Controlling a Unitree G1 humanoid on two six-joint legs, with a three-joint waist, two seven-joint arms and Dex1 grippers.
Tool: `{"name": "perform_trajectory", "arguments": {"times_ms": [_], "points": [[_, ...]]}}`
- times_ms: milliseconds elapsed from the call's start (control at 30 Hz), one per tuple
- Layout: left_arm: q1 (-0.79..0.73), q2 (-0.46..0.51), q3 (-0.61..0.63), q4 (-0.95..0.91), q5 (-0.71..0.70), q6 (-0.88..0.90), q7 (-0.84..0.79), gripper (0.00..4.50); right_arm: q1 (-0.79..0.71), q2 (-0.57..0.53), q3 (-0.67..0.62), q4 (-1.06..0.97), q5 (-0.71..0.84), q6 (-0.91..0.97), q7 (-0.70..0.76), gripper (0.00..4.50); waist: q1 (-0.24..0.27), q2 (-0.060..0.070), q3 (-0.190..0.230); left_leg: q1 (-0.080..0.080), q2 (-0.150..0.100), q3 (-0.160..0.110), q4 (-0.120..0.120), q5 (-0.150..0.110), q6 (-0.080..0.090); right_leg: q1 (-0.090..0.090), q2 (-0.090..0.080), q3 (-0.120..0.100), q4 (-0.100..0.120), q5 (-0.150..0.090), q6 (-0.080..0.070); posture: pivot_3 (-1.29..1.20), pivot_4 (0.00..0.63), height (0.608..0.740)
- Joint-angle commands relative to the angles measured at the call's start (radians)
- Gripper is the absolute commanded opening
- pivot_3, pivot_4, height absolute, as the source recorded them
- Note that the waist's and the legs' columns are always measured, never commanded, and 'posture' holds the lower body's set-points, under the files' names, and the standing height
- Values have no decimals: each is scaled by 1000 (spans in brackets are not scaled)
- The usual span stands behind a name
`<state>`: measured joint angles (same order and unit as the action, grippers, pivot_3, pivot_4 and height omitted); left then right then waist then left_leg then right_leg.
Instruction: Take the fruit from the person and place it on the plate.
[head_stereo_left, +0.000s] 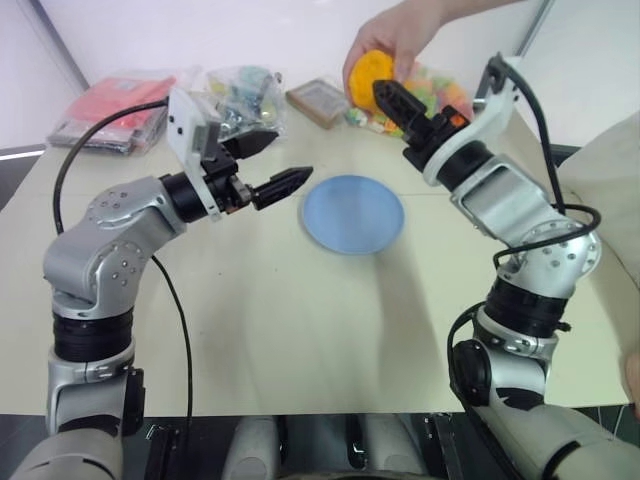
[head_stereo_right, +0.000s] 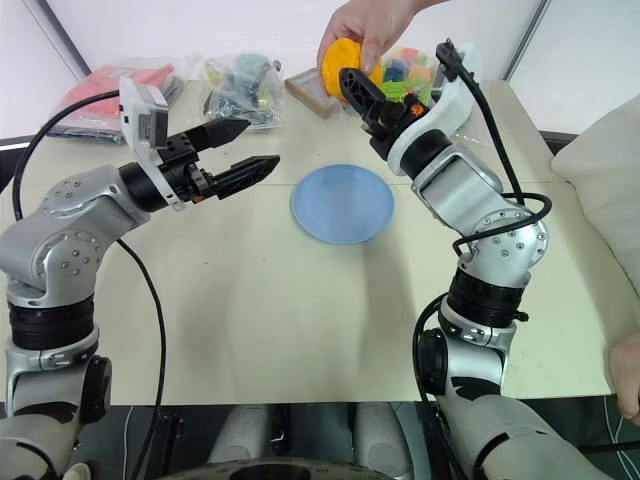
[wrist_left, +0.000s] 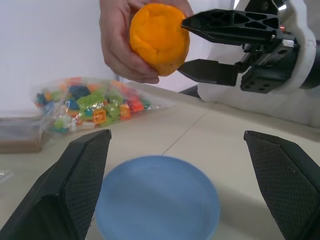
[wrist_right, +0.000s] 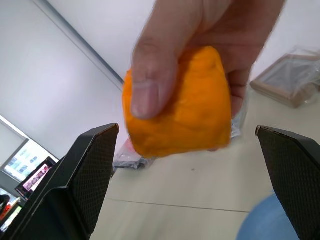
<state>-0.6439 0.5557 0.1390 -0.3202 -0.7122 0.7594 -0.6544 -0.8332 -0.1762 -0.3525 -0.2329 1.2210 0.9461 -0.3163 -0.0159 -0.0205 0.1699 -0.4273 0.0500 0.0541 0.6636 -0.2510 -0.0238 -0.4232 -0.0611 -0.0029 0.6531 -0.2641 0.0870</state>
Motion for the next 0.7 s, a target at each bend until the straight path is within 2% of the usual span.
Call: {"name": "perform_trajectory", "arguments": {"times_ms": [33,467,533,667,700], "points": [[-17,8,19,-41,-21,-2,8,4457,-33,-6,13,-8,3,-36,22,4500,1,0,0,0,0,0,0,0,0,0,0,0,0,0,0,0,150,731],[-3,31,14,-71,-27,6,30,4457,-81,1,82,118,-141,-137,165,4500,1,0,0,0,0,0,0,0,0,0,0,0,0,0,0,0,150,731],[0,31,14,-74,-26,7,32,4500,-82,4,82,121,-150,-145,175,3968,1,0,0,0,0,0,0,0,0,0,0,0,0,0,0,0,150,731],[0,32,13,-72,-23,4,32,4500,-81,10,83,122,-161,-147,189,2313,1,0,0,0,0,0,0,0,0,0,0,0,0,0,0,0,150,731],[0,32,13,-72,-22,4,32,4500,-80,11,82,121,-161,-145,189,2277,1,0,0,0,0,0,0,0,0,0,0,0,0,0,0,0,150,731]]}}
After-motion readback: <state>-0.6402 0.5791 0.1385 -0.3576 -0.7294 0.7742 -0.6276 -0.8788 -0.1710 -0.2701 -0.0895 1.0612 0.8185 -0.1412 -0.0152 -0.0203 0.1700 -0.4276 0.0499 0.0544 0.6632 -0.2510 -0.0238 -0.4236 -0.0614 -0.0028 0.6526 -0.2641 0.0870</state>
